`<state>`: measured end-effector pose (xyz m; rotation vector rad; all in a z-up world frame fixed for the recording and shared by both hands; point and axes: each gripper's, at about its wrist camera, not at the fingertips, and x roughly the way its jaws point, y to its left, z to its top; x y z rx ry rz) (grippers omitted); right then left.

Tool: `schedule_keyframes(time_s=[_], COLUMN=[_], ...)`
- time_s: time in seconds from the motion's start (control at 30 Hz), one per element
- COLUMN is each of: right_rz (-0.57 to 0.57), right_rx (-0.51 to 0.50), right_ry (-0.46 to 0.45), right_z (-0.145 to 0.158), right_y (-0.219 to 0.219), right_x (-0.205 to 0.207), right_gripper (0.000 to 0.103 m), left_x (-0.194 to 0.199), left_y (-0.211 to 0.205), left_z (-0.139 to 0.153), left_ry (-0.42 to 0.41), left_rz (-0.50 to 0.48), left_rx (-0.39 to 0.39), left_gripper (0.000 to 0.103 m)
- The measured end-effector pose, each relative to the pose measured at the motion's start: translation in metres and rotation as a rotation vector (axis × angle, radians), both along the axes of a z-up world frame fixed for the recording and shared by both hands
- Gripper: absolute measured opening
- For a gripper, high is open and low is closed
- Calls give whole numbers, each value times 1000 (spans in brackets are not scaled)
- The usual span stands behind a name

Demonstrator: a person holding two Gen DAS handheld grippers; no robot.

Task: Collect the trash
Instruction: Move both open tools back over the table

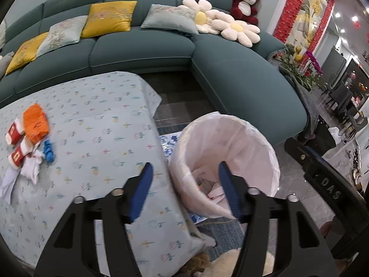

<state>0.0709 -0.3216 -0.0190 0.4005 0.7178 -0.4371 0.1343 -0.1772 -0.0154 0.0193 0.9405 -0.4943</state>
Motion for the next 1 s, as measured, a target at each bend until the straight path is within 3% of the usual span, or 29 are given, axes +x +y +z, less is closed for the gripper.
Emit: schedule_keyframes(time_s=[0.27, 0.57, 1.0], right_rz=[48, 148, 302], right_rx=[-5, -20, -43], right_ry=[-12, -26, -7], right_z=[10, 21, 23], right_y=[35, 84, 164], right_x=[-3, -6, 1], right_gripper=[53, 58, 59], left_x=[-6, -20, -32], left_y=[48, 112, 203], left_z=[3, 10, 8], left_ry=[9, -22, -25], left_rz=[77, 181, 326], left_rx=[-3, 3, 8], left_gripper=[62, 71, 73])
